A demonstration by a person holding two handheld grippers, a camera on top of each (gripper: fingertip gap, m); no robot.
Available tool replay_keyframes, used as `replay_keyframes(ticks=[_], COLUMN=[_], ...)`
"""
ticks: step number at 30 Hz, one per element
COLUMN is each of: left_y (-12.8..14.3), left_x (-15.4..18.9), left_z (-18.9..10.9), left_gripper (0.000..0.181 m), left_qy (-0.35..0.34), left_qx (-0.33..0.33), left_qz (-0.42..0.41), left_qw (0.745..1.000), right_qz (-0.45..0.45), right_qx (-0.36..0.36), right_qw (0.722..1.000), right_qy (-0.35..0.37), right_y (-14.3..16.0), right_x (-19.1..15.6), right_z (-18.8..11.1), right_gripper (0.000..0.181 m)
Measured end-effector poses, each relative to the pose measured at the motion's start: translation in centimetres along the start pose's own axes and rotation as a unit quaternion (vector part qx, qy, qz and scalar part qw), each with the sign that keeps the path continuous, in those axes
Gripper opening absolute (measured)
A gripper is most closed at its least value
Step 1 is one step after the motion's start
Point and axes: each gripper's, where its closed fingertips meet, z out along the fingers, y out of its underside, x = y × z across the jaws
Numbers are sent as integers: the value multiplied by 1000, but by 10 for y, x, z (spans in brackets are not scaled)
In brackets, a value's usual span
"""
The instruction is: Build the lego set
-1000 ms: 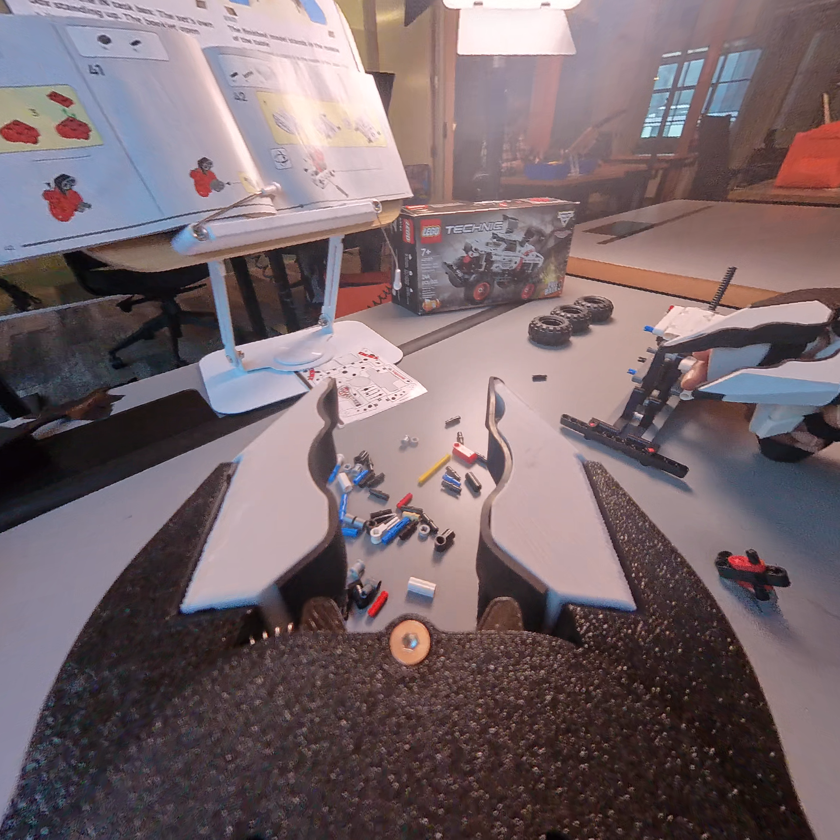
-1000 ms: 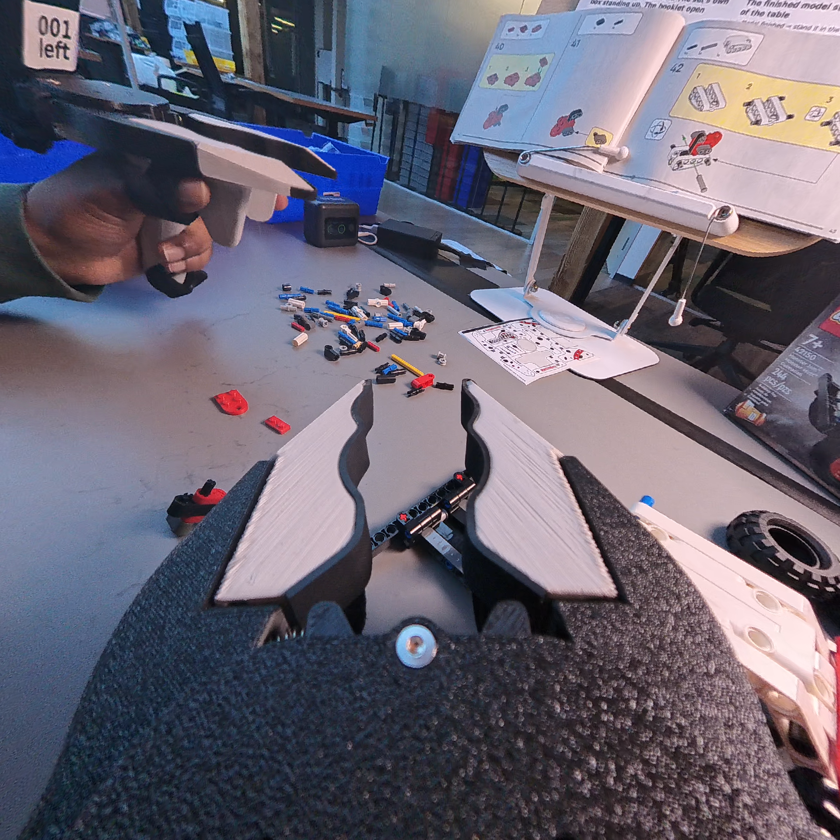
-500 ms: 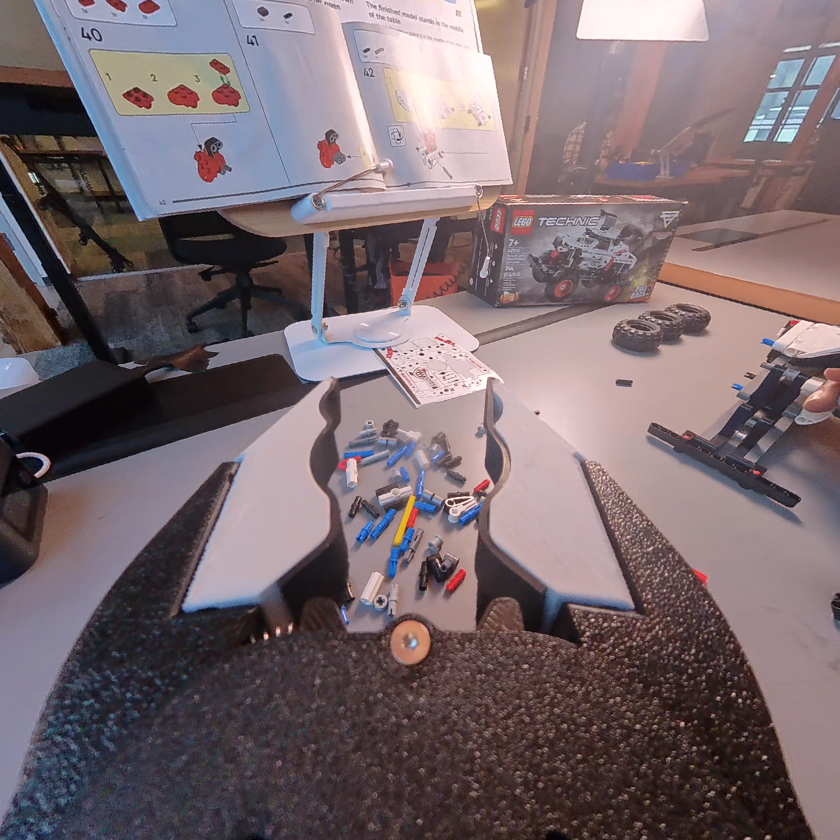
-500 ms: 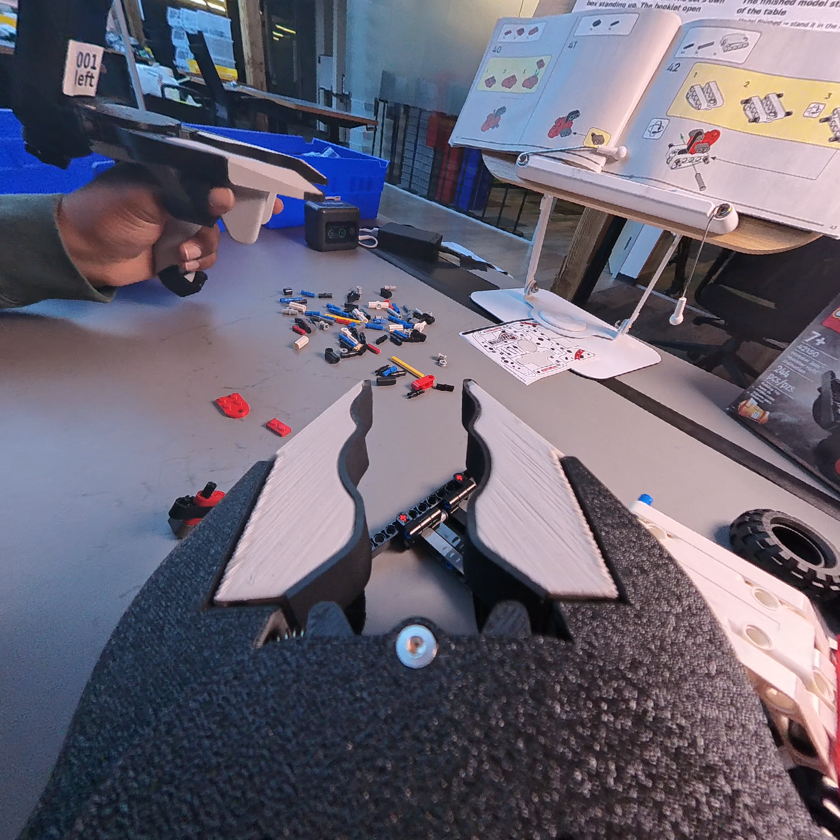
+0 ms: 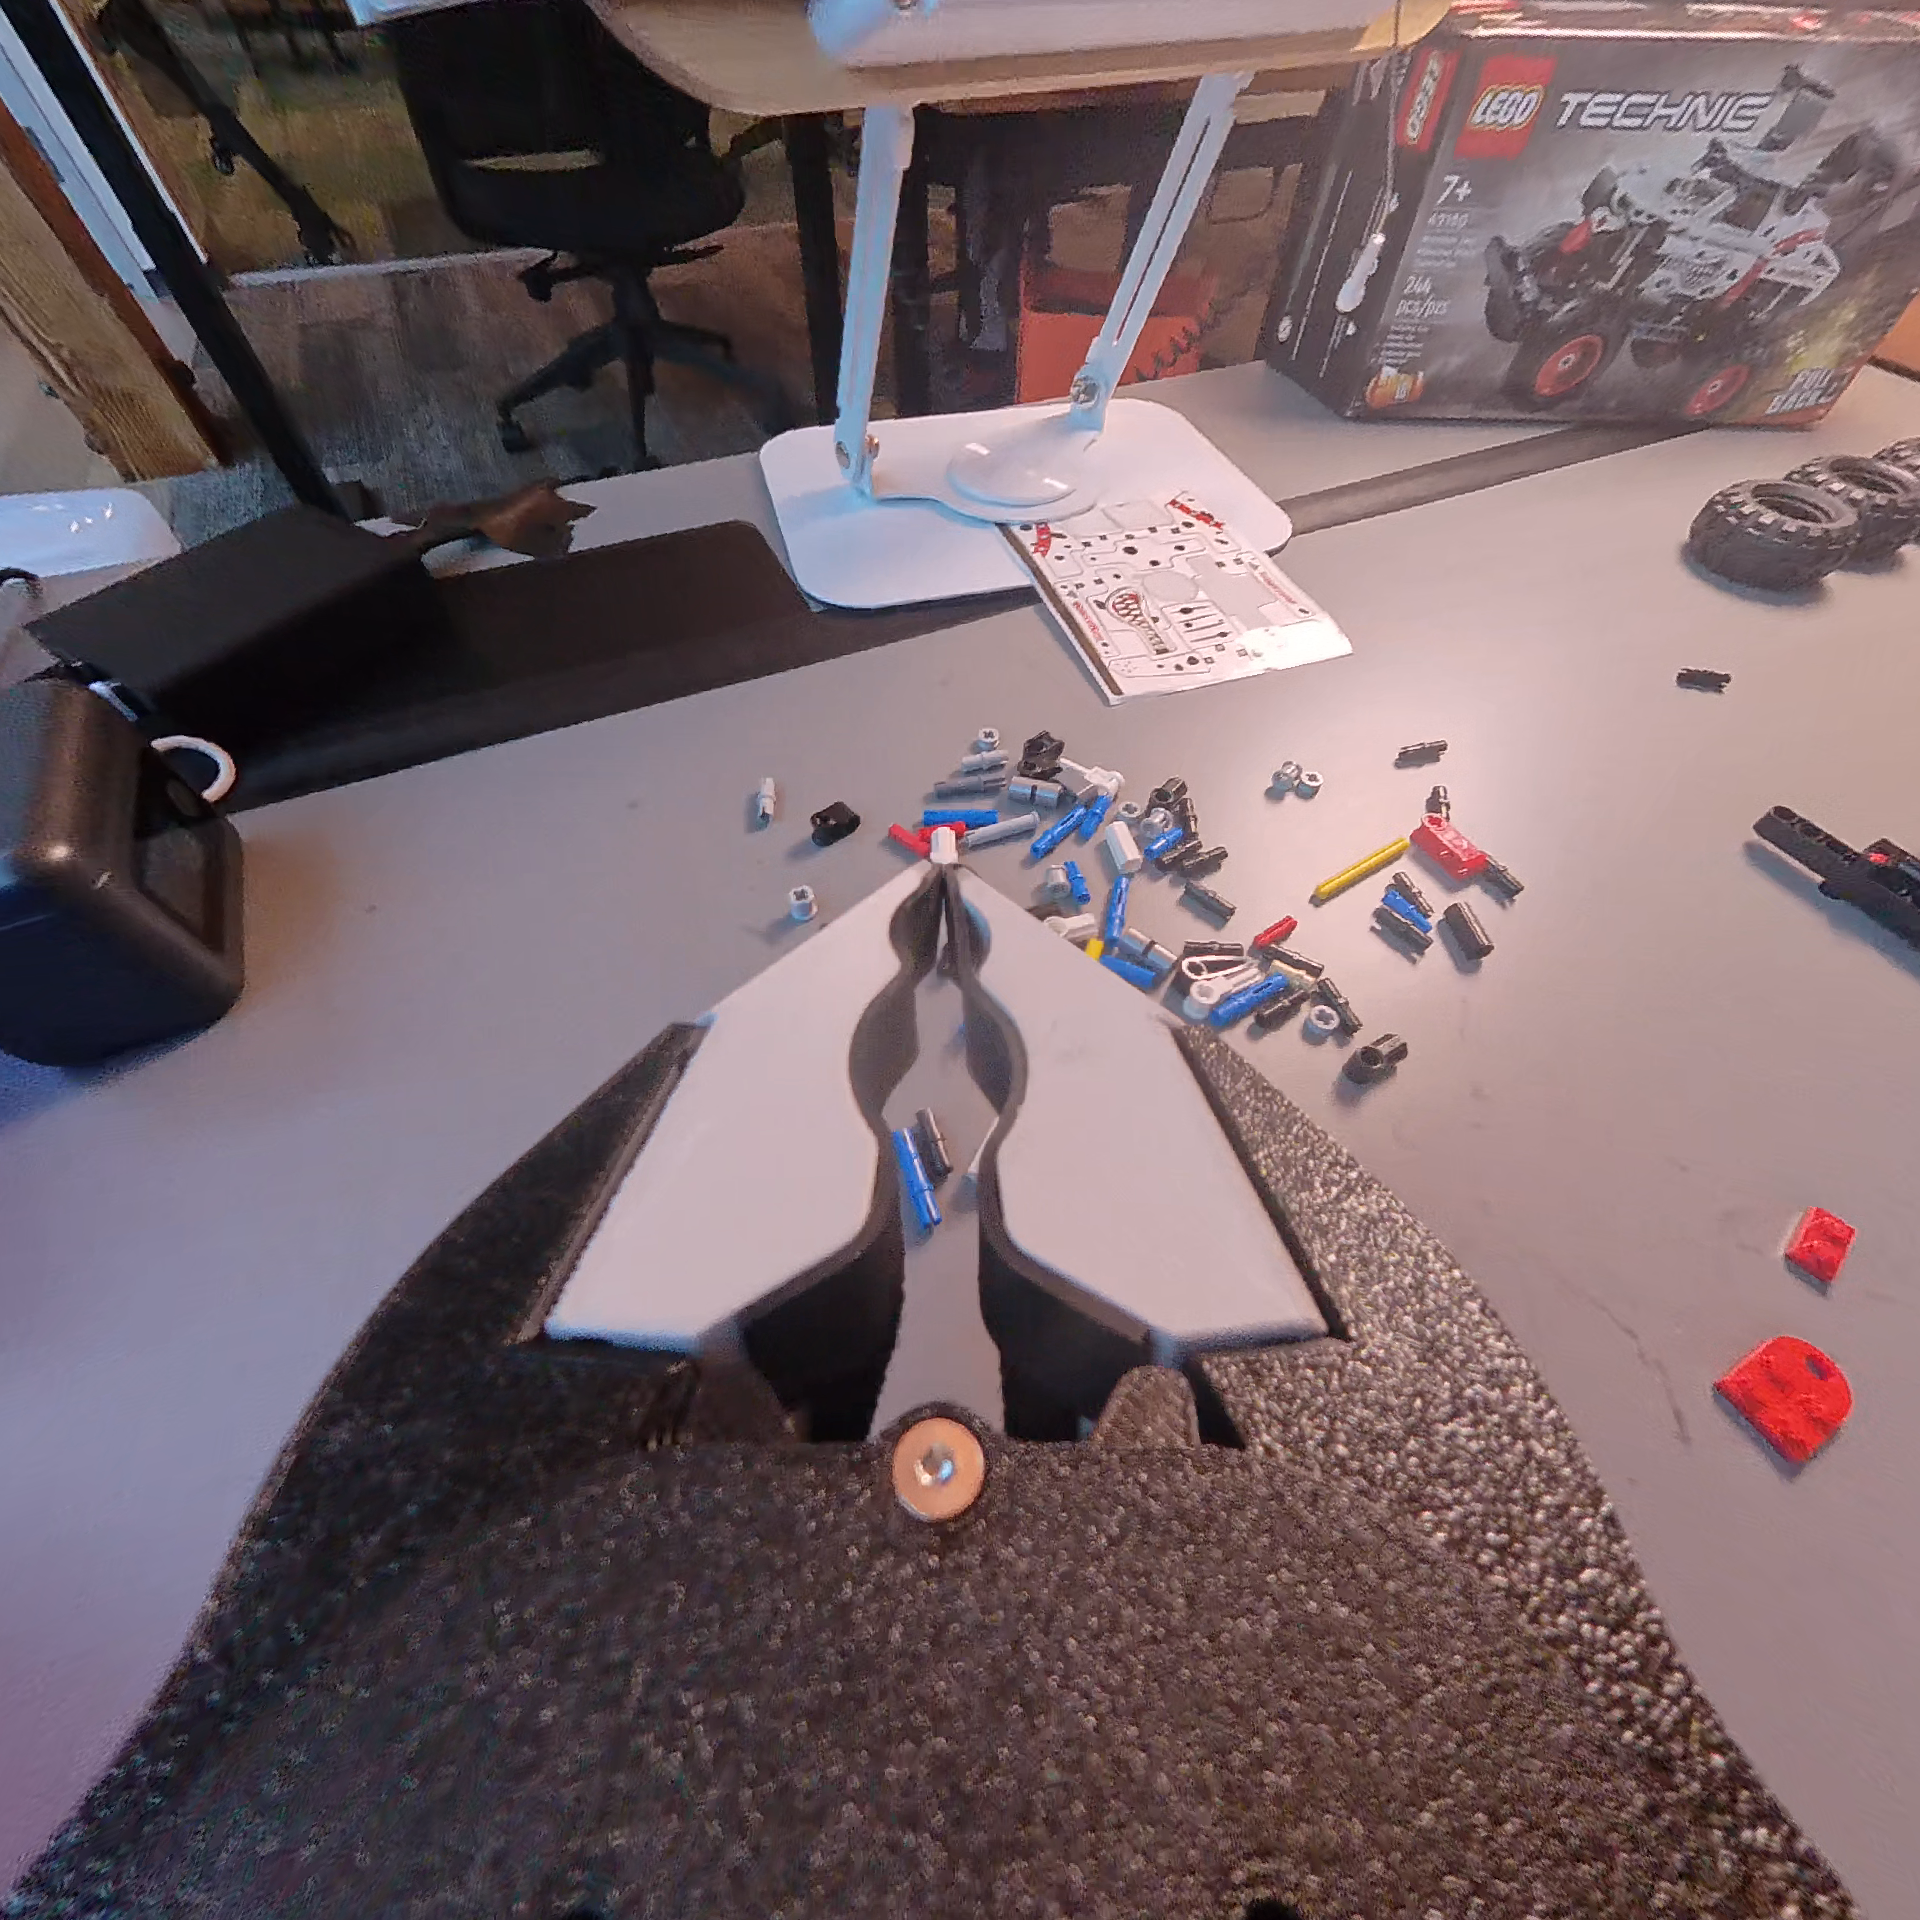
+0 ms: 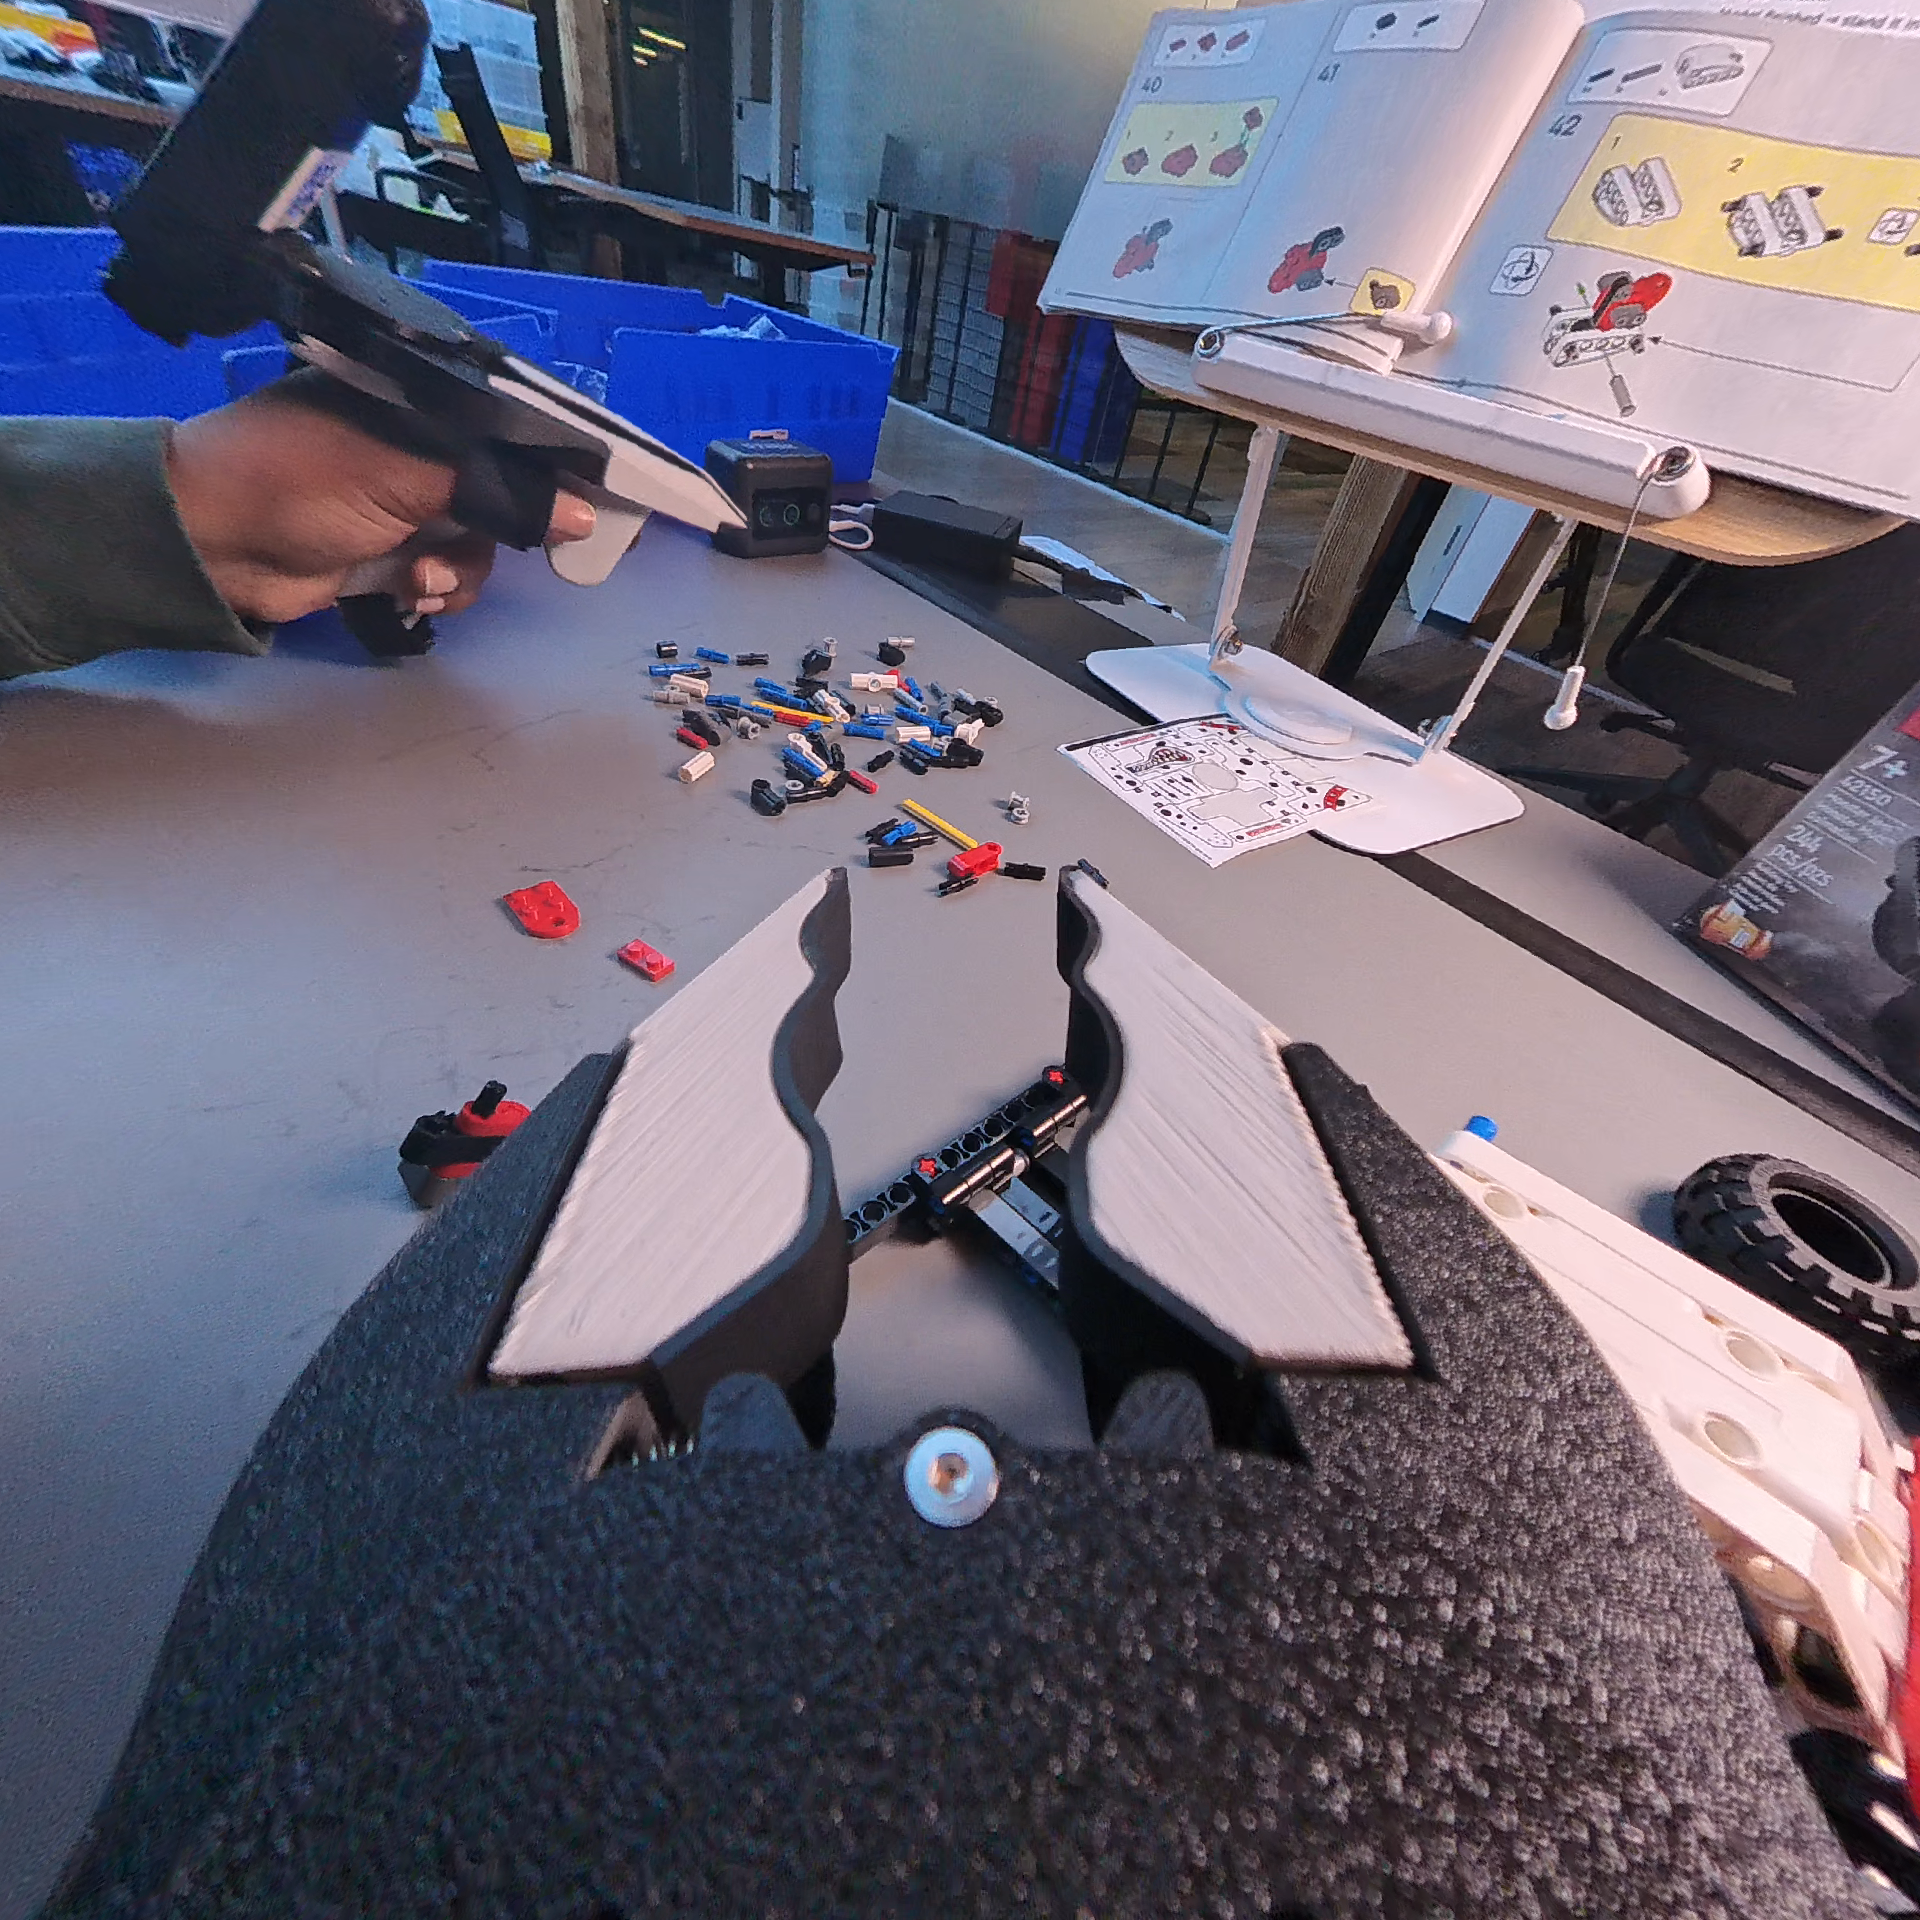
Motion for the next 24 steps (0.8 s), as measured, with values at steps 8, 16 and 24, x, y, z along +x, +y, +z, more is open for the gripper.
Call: replay_keyframes(ticks=[8,16,24], left_y=[36,66,71], left_x=[6,45,49], left_z=[9,12,14], left_gripper=[6,34,5], left_qy=[48,139,144], left_qx=[-99,-187,-202], left_qz=[26,62,74], left_qw=[994,970,966], right_qz=[4,3,1], right_qx=[-3,-9,-12], right_qw=[1000,1000,1000], right_qy=[0,-1,-2], right_y=[1,3,4], right_x=[2,2,1], right_z=[-2,-2,-2], right_gripper=[39,39,39])
